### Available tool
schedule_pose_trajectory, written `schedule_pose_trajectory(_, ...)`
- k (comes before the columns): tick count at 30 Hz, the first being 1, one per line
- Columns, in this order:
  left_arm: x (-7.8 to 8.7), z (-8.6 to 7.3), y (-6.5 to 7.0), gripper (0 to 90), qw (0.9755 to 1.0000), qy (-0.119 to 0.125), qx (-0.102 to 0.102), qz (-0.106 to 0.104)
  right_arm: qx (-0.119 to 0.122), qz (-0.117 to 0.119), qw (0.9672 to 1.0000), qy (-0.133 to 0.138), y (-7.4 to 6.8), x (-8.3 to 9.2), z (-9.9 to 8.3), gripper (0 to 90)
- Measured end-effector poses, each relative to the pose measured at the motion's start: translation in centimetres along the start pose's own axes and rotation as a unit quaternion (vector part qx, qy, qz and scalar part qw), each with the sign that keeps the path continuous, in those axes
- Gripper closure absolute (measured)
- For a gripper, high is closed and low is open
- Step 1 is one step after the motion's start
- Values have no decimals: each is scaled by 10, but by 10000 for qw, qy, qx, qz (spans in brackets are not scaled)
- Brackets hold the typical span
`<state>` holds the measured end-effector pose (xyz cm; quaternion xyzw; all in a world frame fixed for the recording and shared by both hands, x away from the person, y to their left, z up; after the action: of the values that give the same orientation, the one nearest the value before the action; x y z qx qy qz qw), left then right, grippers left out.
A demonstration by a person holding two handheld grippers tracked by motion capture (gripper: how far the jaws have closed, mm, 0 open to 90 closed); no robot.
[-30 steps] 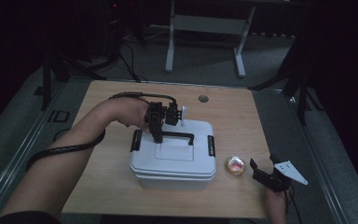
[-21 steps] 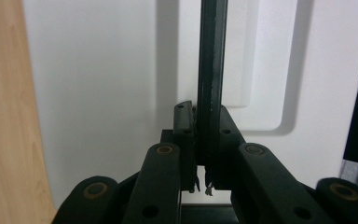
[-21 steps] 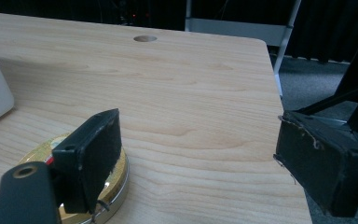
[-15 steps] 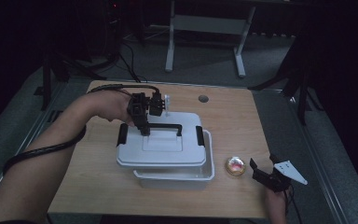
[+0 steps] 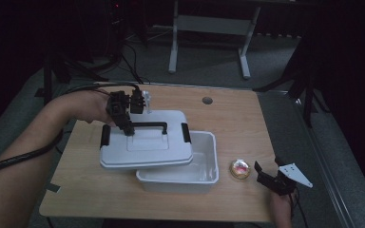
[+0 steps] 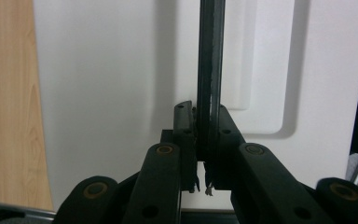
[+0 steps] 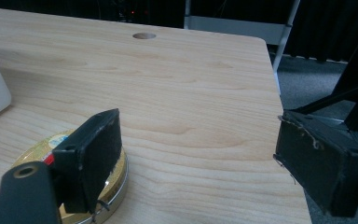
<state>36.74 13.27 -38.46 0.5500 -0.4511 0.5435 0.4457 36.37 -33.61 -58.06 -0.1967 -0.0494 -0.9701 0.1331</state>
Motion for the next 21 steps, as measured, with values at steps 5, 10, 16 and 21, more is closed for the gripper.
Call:
schedule_pose_trajectory(5,0,-21,-2,836,9997,29,226,-36,10,-16,10000,-3,0,0,0,139)
schedule_pose_trajectory(10,-3,-41,-4,836,9990,63,443,-59,8,-24,10000,-1,0,0,0,139)
schedule_pose_trajectory(16,-4,-72,-4,836,9972,82,738,-58,14,-22,10000,-9,0,0,0,139)
schedule_pose_trajectory(21,-5,-101,-4,836,9941,95,1083,-7,31,-37,10000,-24,0,0,0,139)
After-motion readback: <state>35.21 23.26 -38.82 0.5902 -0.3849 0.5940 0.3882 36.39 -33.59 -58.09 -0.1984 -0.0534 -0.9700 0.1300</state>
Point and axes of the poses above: each handheld gripper's, and its own axes: x roughly backward along the jaws, z roughly out of its top, y roughly to its right, the point moved 9 cm from there along -x, roughly forward along the jaws, and after that the axes turned 5 degrees about -y, right-handed, at the moved point
